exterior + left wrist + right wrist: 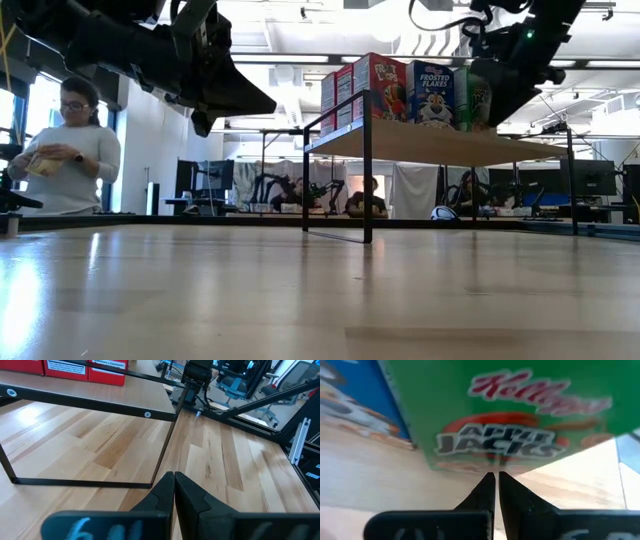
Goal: Stack cereal on shelf
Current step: Return to Home Position
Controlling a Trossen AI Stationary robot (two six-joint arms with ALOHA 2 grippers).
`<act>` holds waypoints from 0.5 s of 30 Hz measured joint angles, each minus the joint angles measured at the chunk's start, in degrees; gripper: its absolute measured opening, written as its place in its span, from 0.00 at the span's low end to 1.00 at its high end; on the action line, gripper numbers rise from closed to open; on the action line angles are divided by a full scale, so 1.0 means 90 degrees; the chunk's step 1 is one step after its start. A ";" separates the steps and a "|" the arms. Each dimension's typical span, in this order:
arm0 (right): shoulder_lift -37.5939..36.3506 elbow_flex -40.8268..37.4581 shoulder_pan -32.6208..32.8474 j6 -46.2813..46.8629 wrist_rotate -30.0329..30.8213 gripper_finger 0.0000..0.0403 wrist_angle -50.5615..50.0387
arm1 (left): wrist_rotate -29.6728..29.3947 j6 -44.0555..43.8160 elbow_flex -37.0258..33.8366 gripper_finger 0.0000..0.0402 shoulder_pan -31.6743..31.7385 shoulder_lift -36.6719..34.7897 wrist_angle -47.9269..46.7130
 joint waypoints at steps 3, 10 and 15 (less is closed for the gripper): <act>-0.0107 0.0000 0.0119 0.0117 -0.0124 0.01 0.0002 | -0.0002 0.0000 0.0000 0.01 -0.0007 0.0000 -0.0002; -0.0145 0.0000 0.0336 0.0039 -0.0261 0.01 0.0393 | 0.0000 0.0000 0.0000 0.01 -0.0005 0.0000 -0.0002; -0.0138 0.0000 0.0336 -0.0259 -0.0372 0.01 0.0872 | 0.0000 -0.0002 0.0000 0.01 -0.0007 0.0000 -0.0001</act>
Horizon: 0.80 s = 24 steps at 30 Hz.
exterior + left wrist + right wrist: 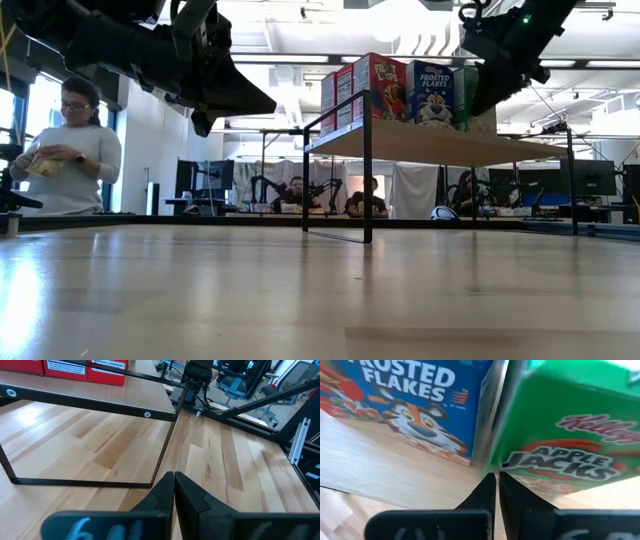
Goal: Stack cereal on shelf
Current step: Return to Home Position
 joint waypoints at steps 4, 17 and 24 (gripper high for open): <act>0.0000 0.0000 -0.0002 -0.0113 0.0120 0.01 0.0096 | 0.0000 -0.0001 0.0000 0.01 0.0002 -0.0002 0.0000; -0.0298 -0.0002 0.0271 -0.0969 -0.0111 0.01 0.0213 | 0.0177 0.0039 0.0000 0.01 0.0002 -0.0038 0.0016; -0.0816 -0.0002 0.1330 -0.1454 -0.0141 0.01 0.0187 | 0.1045 0.0587 0.0002 0.01 0.0051 -0.0090 0.0323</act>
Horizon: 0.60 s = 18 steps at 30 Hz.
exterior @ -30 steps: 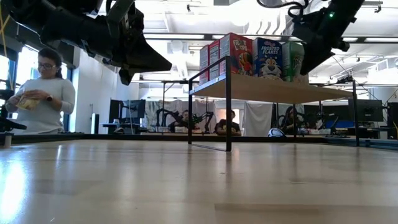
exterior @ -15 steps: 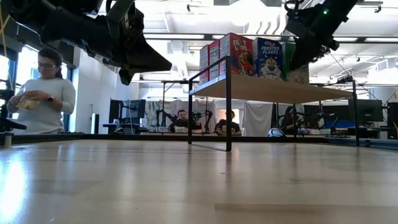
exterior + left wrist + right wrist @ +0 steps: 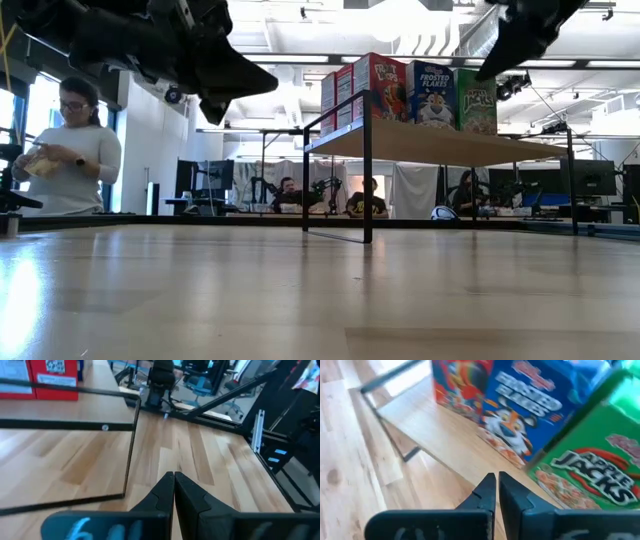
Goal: Stack cereal on shelf
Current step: Return to Home Position
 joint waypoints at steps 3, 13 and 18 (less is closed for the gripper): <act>0.0032 0.0000 0.0452 -0.0002 0.0357 0.01 0.0081 | 0.0276 0.0153 0.0000 0.01 0.0141 0.0000 0.0124; 0.0351 -0.0002 0.1359 -0.0442 0.0626 0.01 0.0783 | 0.1336 0.0544 0.0000 0.01 0.0616 0.0002 0.0722; 0.0352 -0.0414 0.1557 -0.1212 0.0129 0.01 0.1958 | 0.1718 0.0737 -0.0002 0.01 0.0751 0.0002 0.0915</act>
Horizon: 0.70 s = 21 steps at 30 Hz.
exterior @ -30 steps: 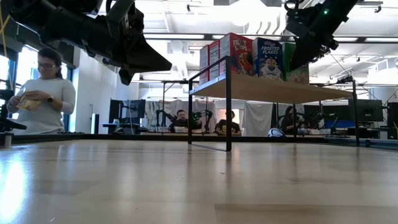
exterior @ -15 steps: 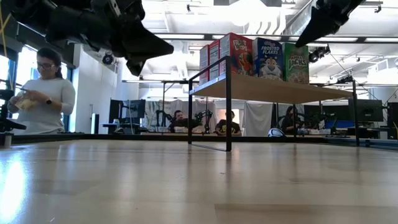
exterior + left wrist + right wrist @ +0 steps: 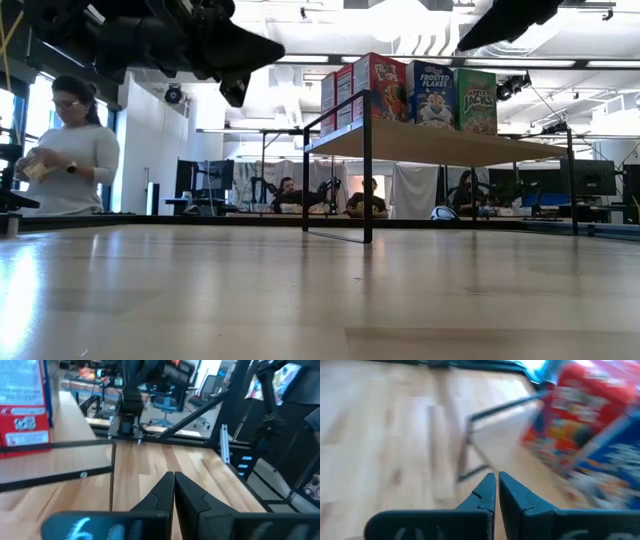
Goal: Stack cereal on shelf
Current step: Return to Home Position
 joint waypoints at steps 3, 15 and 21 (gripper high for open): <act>-0.0106 -0.0615 0.0001 -0.0440 -0.0516 0.01 0.1099 | 0.0194 0.0024 -0.0002 0.01 0.0068 0.0000 0.0124; -0.1685 -0.1928 0.0001 -0.0950 -0.0908 0.00 0.2043 | 0.0612 0.0116 -0.0287 0.01 0.0292 0.0005 0.0653; -0.2528 -0.2619 -0.0062 -0.1327 -0.0843 0.00 0.2636 | 0.0611 -0.0292 -0.1070 0.01 0.0798 -0.0054 0.1895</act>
